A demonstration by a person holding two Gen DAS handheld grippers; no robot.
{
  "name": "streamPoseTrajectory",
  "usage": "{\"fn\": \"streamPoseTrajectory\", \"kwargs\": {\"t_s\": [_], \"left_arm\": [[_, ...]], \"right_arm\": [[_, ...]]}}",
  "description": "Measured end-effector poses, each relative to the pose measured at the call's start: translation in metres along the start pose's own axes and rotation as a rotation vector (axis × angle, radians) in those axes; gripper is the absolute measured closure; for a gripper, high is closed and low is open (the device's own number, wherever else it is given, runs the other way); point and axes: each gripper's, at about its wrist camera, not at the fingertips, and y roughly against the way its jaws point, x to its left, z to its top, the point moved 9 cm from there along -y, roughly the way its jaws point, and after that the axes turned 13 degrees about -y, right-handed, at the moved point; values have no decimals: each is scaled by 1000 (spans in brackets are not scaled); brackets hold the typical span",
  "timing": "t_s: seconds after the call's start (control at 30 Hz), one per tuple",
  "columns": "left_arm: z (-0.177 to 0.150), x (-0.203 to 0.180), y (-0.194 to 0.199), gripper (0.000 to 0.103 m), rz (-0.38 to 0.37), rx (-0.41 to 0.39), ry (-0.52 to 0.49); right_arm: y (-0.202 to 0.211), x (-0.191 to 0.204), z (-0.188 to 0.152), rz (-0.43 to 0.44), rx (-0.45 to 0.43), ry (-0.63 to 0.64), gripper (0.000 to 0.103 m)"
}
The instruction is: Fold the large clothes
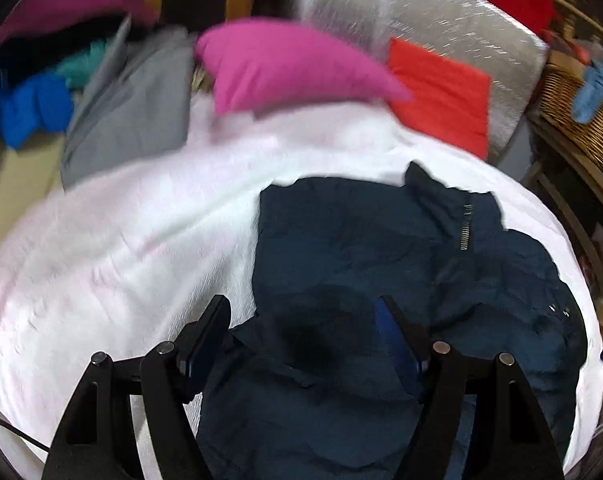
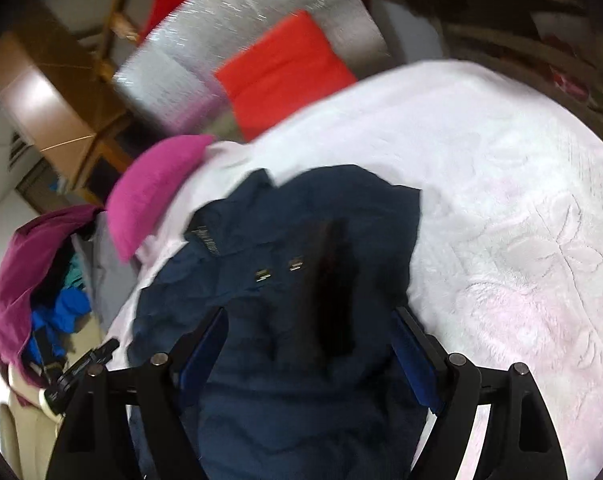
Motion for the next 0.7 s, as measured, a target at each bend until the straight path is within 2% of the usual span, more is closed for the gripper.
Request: {"fn": "streamPoseTrajectory", "kwargs": {"t_s": [0.07, 0.13, 0.2, 0.27, 0.37, 0.47, 0.57, 0.67, 0.7], "left_arm": [[-3, -14, 4, 28, -75, 12, 7], [-15, -31, 2, 27, -203, 56, 56], [-31, -47, -8, 27, -332, 141, 132], [-41, -56, -17, 27, -395, 196, 184], [-43, -48, -28, 27, -387, 204, 265], [-38, -27, -41, 27, -366, 180, 402], [-40, -16, -58, 27, -381, 197, 514], [-38, -8, -69, 28, -415, 168, 610], [-37, -5, -71, 30, -423, 158, 634]], "right_arm": [[5, 11, -9, 67, 23, 7, 19], [1, 22, -23, 148, 102, -11, 19], [-10, 24, -34, 201, 167, -67, 19], [-27, 23, -46, 217, 245, -121, 19], [-49, 22, -62, 247, 324, -210, 19], [-72, 18, -73, 220, 367, -286, 19], [-85, 12, -69, 197, 332, -355, 19], [-93, 11, -59, 194, 282, -405, 19], [-96, 9, -56, 192, 268, -426, 26]]}}
